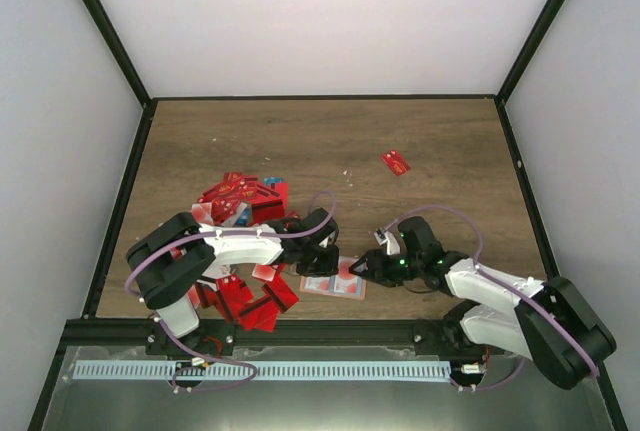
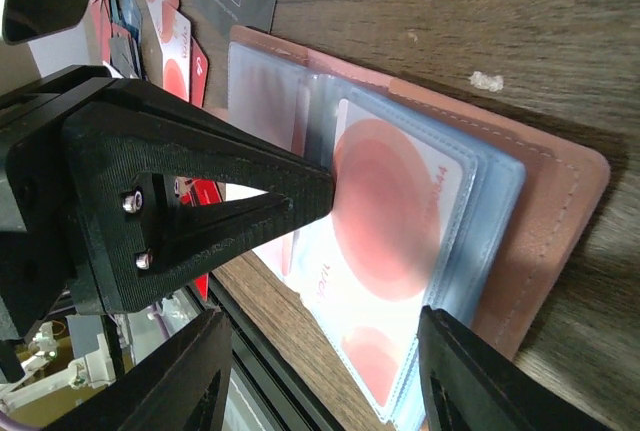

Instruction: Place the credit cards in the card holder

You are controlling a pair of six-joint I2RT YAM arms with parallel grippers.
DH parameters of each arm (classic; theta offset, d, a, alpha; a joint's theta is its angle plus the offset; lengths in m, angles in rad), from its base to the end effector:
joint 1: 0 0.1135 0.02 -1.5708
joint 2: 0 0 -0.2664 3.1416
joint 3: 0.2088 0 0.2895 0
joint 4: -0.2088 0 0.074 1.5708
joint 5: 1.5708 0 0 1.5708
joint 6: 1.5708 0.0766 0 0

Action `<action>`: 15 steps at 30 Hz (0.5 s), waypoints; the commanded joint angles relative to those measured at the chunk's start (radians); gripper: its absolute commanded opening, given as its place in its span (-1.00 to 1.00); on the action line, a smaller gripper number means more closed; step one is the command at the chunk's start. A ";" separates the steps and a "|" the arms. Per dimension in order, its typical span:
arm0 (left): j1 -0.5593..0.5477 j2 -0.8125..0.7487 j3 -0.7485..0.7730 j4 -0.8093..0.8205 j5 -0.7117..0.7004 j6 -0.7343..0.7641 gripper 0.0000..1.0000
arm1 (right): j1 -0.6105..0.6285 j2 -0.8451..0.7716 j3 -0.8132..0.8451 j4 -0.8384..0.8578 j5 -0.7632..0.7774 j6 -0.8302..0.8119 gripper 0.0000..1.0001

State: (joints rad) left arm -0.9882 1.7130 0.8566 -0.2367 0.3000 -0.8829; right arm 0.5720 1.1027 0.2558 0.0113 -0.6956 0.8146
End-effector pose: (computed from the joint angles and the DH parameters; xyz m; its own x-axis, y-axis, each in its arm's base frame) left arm 0.1771 -0.3100 0.0719 -0.9843 0.1524 -0.0891 0.1765 0.8346 -0.5218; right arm 0.1596 0.1611 0.0803 -0.9931 0.0248 -0.1145 -0.0794 0.5753 0.8141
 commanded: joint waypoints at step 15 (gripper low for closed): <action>-0.012 0.029 -0.014 -0.003 -0.006 -0.004 -0.92 | 0.006 0.081 -0.019 0.089 0.005 0.017 0.05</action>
State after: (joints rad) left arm -0.9886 1.7130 0.8566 -0.2348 0.3000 -0.8856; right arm 0.5720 1.1744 0.2470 0.0814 -0.6964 0.8295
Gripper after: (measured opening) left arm 0.040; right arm 0.528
